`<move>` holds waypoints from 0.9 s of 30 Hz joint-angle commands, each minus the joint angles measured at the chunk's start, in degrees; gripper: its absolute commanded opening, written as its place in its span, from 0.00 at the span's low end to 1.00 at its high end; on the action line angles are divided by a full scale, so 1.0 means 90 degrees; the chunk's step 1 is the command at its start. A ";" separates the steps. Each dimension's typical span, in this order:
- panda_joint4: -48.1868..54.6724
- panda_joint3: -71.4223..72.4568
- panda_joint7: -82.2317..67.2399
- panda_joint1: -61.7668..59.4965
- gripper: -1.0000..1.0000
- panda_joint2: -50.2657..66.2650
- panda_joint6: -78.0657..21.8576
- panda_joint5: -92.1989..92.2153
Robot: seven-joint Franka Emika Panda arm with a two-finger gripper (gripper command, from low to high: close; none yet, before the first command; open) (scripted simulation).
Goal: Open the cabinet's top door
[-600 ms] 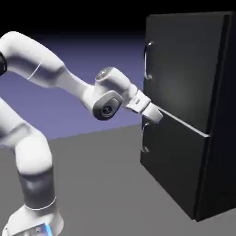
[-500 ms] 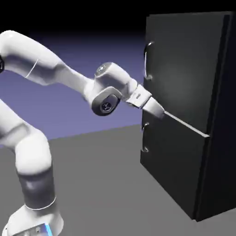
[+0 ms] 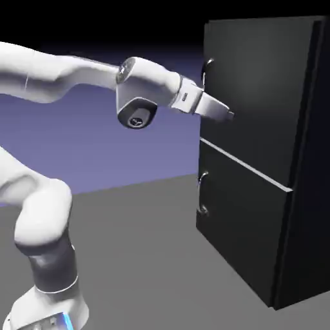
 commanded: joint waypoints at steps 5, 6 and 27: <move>0.0328 0.0611 -0.0877 -0.0461 0.50 -0.0257 0.0067 0.1385; 0.0394 0.0733 -0.1052 -0.0553 0.50 -0.0308 0.0080 0.1662; 0.1771 0.3298 -0.4732 -0.2486 0.50 -0.1388 0.0362 0.7477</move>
